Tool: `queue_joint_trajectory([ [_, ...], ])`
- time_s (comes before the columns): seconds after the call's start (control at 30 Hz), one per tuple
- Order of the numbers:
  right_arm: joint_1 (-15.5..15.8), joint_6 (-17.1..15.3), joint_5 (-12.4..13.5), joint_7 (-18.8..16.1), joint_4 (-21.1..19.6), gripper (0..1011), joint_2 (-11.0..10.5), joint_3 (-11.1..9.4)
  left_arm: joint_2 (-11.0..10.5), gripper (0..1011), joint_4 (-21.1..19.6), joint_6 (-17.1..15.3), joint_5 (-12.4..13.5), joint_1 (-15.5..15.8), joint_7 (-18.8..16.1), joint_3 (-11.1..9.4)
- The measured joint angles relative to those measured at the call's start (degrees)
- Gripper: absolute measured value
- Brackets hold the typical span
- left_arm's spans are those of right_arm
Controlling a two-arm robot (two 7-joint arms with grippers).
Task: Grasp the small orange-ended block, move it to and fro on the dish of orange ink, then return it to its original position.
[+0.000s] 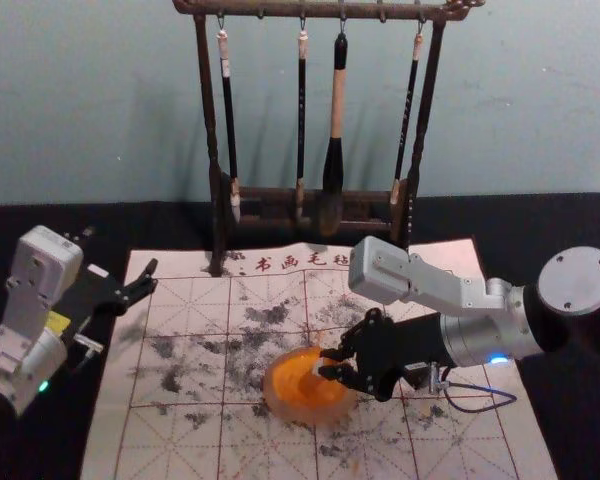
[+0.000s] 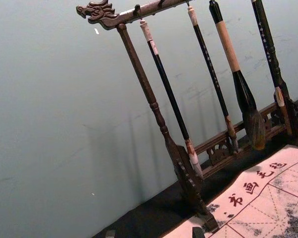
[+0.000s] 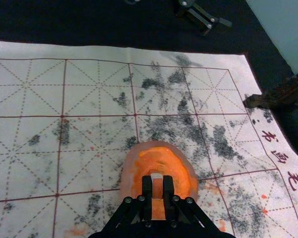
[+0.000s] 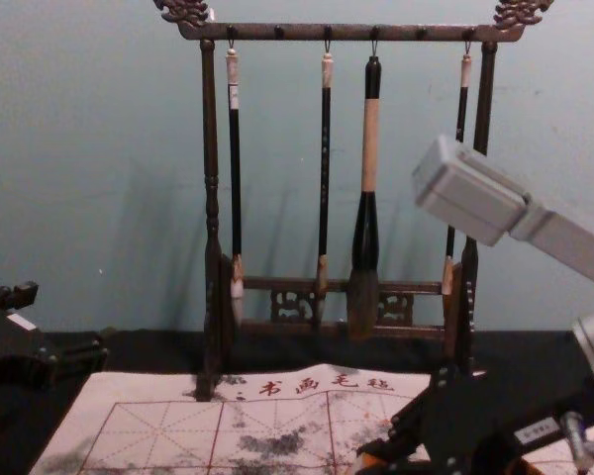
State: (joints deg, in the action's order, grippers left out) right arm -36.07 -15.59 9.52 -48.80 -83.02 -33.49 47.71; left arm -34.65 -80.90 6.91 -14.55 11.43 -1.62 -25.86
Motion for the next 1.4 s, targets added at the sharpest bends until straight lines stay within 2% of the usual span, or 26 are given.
queue_joint_trajectory([
  [0.33, -0.98, -0.94, -0.37, 0.83, 1.61, 107, 0.57, -0.34, 0.0, 1001, 0.0, 0.0, 0.0, 0.0, 0.0, 0.0],
  [0.63, -0.49, -1.91, -0.18, 0.94, -0.68, 107, -1.55, -1.28, 0.0, 1001, 0.0, 0.0, 0.0, 0.0, 0.0, 0.0],
  [1.0, 0.59, -2.59, -0.03, -0.23, -4.28, 107, -3.86, -0.88, 0.0, 1001, 0.0, 0.0, 0.0, 0.0, 0.0, 0.0],
  [1.13, 0.6, -2.57, -0.04, -0.58, -4.58, 107, -3.89, -0.53, 0.0, 1001, 0.0, 0.0, 0.0, 0.0, 0.0, 0.0],
  [1.4, -0.31, -2.26, -0.23, -0.93, -3.64, 107, -2.46, 0.47, 0.0, 1001, 0.0, 0.0, 0.0, 0.0, 0.0, 0.0],
])
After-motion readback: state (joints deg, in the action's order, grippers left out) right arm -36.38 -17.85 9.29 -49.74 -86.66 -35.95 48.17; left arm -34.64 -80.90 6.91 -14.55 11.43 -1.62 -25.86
